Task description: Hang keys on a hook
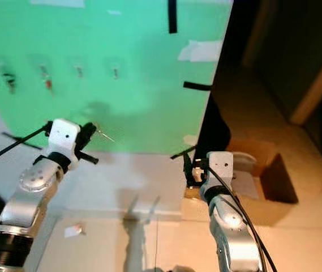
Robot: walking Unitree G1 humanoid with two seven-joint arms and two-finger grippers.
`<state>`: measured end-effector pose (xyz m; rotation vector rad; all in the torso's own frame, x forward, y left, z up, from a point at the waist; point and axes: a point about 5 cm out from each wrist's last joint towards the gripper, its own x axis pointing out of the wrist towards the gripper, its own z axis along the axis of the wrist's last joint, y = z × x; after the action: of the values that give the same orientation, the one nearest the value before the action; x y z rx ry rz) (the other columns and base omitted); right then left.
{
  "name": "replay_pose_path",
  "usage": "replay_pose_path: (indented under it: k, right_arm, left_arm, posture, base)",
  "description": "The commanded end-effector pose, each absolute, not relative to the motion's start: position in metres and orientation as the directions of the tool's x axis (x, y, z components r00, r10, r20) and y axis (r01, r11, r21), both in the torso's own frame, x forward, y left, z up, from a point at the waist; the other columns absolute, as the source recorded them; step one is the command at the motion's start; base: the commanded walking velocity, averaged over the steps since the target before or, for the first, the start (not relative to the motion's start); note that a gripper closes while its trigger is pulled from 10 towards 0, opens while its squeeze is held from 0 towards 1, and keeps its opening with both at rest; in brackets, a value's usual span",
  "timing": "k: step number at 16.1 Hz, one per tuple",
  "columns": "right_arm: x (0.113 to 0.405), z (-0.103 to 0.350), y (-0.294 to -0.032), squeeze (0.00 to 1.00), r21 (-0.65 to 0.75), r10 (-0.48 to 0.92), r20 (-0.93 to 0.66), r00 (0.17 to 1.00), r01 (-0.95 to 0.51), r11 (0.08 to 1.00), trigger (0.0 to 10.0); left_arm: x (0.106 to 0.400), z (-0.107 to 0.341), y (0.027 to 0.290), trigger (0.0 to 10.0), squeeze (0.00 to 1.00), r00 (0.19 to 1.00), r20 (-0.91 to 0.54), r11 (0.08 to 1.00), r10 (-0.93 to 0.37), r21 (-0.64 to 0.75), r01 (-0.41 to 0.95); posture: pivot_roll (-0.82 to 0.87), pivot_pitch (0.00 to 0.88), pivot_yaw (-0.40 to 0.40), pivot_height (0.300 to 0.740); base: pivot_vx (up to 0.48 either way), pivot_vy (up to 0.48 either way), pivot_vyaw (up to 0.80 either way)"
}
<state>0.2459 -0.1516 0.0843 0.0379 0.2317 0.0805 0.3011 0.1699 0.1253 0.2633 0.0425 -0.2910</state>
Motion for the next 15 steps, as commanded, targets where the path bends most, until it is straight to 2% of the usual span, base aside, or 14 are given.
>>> replay_pose_path:
  k: [1,5,7,12,15]
  right_arm:
    - [0.2477,0.0868,-0.1487,0.00,0.049,0.101,-0.211,0.972,-0.092,0.994,10.0]
    - [0.2492,0.0872,-0.1460,0.00,0.053,0.120,-0.206,0.971,-0.111,0.992,10.0]
    - [0.2490,0.0872,-0.1427,0.00,0.042,0.130,-0.204,0.970,-0.124,0.991,10.0]
    - [0.2479,0.0852,-0.1431,0.00,0.054,0.149,-0.207,0.967,-0.141,0.989,10.0]
    - [0.2445,0.0835,-0.1434,0.00,0.043,0.208,-0.218,0.954,-0.203,0.978,10.0]
  left_arm:
    - [0.3052,0.1335,0.1732,10.0,0.00,0.961,-0.055,0.926,-0.270,0.258,0.275]
    - [0.3051,0.1345,0.1717,10.0,0.00,0.960,-0.052,0.925,-0.275,0.259,0.278]
    - [0.3059,0.1358,0.1723,10.0,0.00,0.960,-0.048,0.923,-0.277,0.262,0.280]
    - [0.3069,0.1374,0.1739,10.0,0.00,0.962,-0.043,0.921,-0.269,0.279,0.270]
    - [0.3069,0.1394,0.1747,10.0,0.00,0.967,-0.030,0.923,-0.254,0.290,0.252]
  posture:
    - [-0.07,0.000,0.019,0.740]
    - [-0.07,0.000,0.022,0.740]
    - [-0.07,0.000,0.026,0.740]
    - [-0.07,0.000,0.024,0.740]
    - [-0.07,0.000,0.021,0.740]
  base:
    - [0.281,0.000,0.00]
    - [0.315,0.000,0.00]
    - [0.339,0.000,0.80]
    - [0.334,0.000,0.00]
    - [0.000,0.000,0.00]
